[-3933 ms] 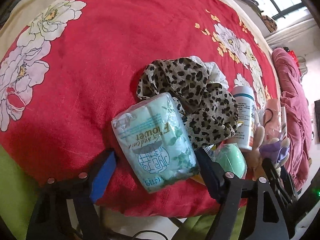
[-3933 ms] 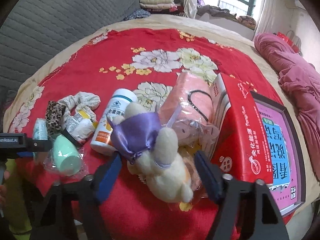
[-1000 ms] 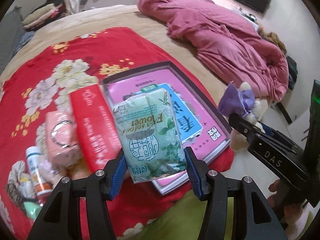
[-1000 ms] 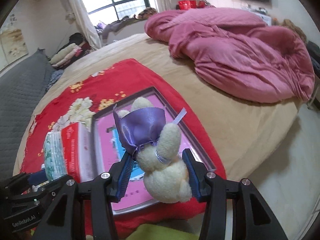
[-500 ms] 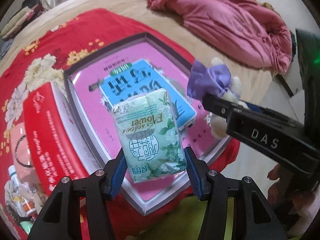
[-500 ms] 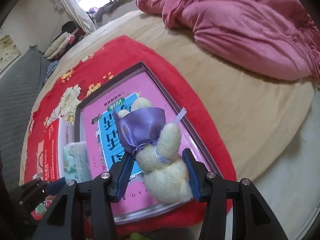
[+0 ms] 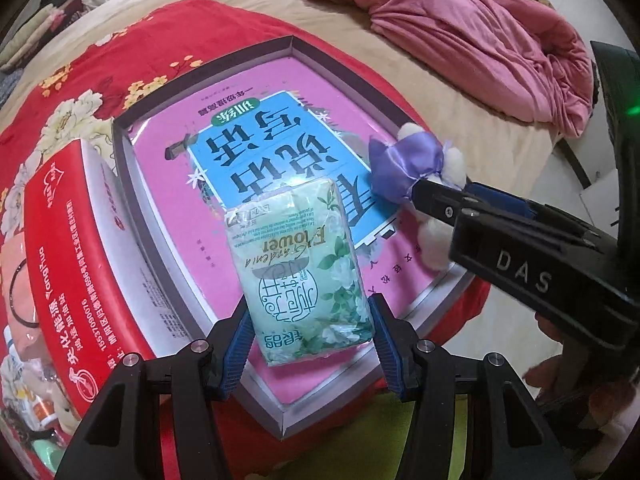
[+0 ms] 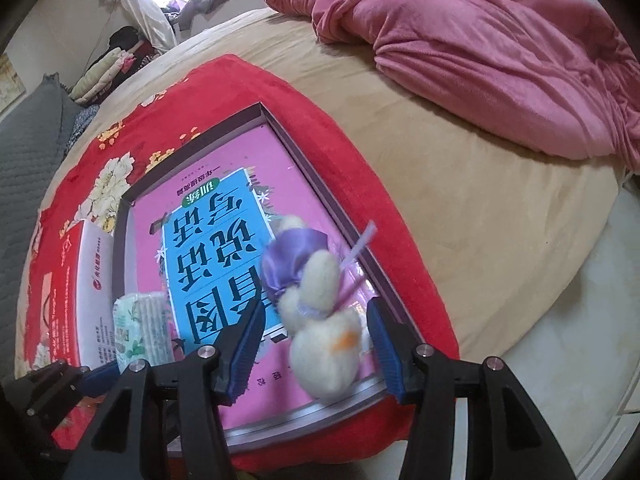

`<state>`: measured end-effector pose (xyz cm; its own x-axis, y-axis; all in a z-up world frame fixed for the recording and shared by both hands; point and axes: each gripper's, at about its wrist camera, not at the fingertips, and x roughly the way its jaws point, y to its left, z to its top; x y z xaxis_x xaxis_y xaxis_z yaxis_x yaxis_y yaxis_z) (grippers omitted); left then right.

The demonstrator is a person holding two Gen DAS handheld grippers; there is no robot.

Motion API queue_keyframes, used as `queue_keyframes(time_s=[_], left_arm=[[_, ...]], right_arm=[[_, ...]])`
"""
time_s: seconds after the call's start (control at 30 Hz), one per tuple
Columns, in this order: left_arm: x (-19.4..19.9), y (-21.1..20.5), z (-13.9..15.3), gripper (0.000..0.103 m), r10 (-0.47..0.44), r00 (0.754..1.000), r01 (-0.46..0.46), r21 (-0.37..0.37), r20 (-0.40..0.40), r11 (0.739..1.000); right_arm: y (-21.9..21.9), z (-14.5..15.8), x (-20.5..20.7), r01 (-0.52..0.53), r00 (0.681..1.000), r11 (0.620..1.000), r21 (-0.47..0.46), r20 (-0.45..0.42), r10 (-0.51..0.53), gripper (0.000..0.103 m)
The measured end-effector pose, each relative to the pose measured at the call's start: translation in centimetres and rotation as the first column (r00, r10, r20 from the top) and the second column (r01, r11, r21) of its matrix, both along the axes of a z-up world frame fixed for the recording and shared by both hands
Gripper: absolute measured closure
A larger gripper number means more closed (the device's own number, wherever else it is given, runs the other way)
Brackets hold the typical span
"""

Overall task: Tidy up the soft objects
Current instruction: 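Carry tissue pack and bunny to the pink tray and release both there, then move both tools back over the remaining items on the bed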

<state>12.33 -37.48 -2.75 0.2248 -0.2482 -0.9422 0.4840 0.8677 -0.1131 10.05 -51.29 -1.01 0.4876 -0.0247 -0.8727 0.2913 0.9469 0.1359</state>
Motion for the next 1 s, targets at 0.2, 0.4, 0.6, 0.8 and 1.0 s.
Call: queue_keyframes(time_s=[0.2, 0.4, 0.6, 0.8, 1.0], left_arm=[[-0.2, -0.1, -0.1, 0.045, -0.007, 1.0, 0.007, -0.002, 0.002, 1.0], [-0.2, -0.1, 0.2, 0.039, -0.012, 1.0, 0.012, 0.005, 0.024, 1.0], [-0.5, 0.2, 0.9, 0.037, -0.009, 0.999, 0.009, -0.007, 0.035, 1.0], [-1.4, 1.1, 2.8, 0.032, 0.01, 0.997, -0.008, -0.026, 0.076, 1.0], [-2.5, 2.6, 5.3, 0.027, 0.036, 0.988, -0.03, -0.043, 0.15, 0.999]], right_arm=[[-0.7, 1.6, -1.2, 0.038, 0.997, 0.999, 0.018, 0.062, -0.04, 0.045], [-1.2, 4.0, -2.9, 0.084, 0.987, 0.996, 0.021, 0.132, -0.087, 0.044], [-1.4, 5.5, -3.6, 0.097, 0.981, 0.995, 0.014, 0.169, -0.098, 0.044], [-1.0, 6.5, -4.2, 0.102, 0.977, 0.995, -0.004, 0.19, -0.099, 0.043], [0.1, 7.9, -4.9, 0.097, 0.974, 0.991, -0.093, 0.213, -0.076, 0.039]])
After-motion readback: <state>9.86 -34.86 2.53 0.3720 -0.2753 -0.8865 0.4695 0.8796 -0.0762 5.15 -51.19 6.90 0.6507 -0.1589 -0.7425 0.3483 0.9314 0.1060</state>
